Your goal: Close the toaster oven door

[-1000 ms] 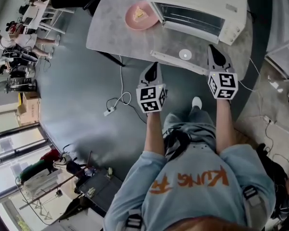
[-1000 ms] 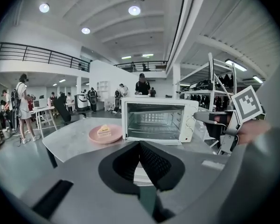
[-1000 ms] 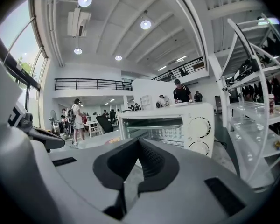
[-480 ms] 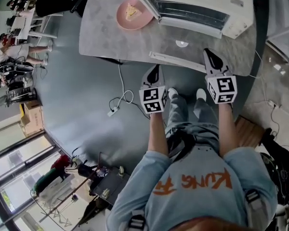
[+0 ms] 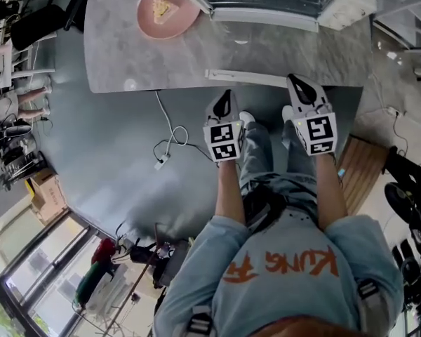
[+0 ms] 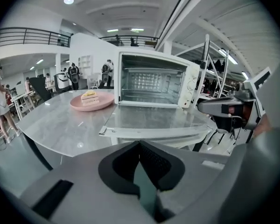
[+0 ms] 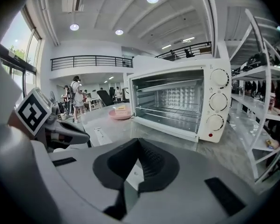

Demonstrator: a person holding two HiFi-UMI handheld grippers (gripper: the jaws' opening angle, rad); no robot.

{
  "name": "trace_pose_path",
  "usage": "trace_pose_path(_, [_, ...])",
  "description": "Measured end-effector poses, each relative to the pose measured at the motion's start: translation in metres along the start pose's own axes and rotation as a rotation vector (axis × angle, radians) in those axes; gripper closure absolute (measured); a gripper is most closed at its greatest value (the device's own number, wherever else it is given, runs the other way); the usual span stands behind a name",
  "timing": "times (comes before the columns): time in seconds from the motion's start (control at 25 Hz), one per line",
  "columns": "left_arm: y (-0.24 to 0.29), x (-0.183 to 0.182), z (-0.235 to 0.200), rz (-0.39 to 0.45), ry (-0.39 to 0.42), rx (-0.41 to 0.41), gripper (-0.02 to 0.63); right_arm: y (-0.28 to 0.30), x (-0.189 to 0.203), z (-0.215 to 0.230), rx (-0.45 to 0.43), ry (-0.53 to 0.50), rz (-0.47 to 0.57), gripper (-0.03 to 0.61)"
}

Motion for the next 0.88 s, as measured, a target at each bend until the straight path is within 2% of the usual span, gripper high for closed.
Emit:
trace_pose_path(0.12, [0.01,0.003,-0.004,-0.017,0.062,0.033,0.612,-0.001,0.016,-0.009,0.016,-0.03,-0.048,0.58])
trace_pose_path(0.24, [0.02,0.004,-0.004,-0.052,0.172,0.073,0.612,-0.001,0.03,-0.019,0.002,-0.105,-0.107,0.58])
trace_pose_path(0.32, [0.027,0.006,-0.001,-0.089,0.294,0.097,0.612,-0.001,0.038,-0.023,0.003,-0.144,-0.147,0.58])
trace_pose_path(0.4, [0.032,0.011,0.003,-0.129,0.449,0.111,0.612,-0.001,0.047,-0.026,0.005,-0.182,-0.191,0.58])
trace_pose_path(0.48, [0.036,0.013,0.005,-0.155,0.554,0.12,0.612,-0.002,0.057,-0.031,-0.003,-0.223,-0.238,0.58])
trace_pose_path(0.64, [0.04,0.014,0.007,-0.169,0.614,0.147,0.612,-0.001,0.074,-0.035,0.027,-0.301,-0.311,0.58])
trace_pose_path(0.8, [0.044,0.02,0.012,-0.211,0.753,0.169,0.612,0.005,0.081,-0.034,0.062,-0.327,-0.361,0.58])
trace_pose_path(0.88, [0.044,0.02,0.013,-0.216,0.766,0.165,0.612,0.008,0.082,-0.036,0.066,-0.345,-0.379,0.58])
Point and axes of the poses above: the fingertips, and each gripper's own axes: y forward along the fingers, z to its right, x out of its underside, the point moved 3 cm from there along -y, backward along the fingers, and after that the axes turned 5 degrees about z, right-handed, at the moved point
